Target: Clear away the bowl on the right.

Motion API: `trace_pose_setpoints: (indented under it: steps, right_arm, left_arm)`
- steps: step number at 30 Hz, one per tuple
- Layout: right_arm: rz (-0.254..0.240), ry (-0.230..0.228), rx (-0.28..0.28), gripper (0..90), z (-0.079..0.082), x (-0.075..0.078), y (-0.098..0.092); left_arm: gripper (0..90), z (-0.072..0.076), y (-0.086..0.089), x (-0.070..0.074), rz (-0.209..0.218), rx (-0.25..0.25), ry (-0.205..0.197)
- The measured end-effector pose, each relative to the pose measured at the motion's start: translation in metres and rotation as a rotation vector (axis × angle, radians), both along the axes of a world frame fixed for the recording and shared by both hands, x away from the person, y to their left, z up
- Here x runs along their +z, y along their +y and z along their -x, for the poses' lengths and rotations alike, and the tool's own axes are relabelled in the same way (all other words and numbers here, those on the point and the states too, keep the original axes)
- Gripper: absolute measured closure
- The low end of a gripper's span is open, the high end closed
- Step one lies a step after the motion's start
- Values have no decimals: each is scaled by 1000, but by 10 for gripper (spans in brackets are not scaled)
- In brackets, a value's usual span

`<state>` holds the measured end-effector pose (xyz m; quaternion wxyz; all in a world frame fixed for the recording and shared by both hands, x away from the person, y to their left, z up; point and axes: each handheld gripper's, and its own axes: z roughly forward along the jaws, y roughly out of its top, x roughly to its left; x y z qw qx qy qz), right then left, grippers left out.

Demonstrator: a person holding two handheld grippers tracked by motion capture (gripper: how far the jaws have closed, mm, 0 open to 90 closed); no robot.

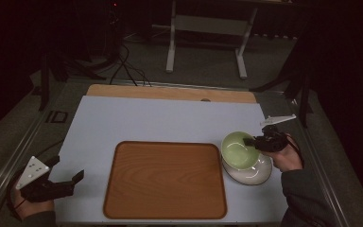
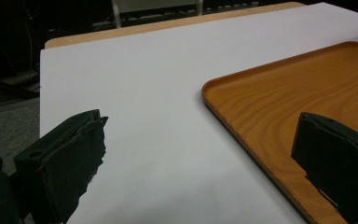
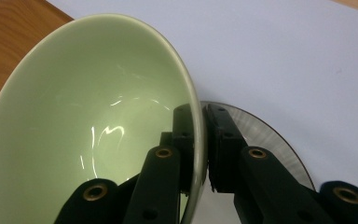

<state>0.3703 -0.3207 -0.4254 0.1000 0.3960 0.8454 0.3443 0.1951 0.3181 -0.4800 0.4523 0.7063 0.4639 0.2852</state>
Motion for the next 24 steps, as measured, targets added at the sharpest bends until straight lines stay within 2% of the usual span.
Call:
trace_pose_setpoints:
  steps: [24]
  right_arm:
    - [-15,-15,61,826,-4,5,28]
  left_arm:
    - [27,0,1,0,3,3,-2]
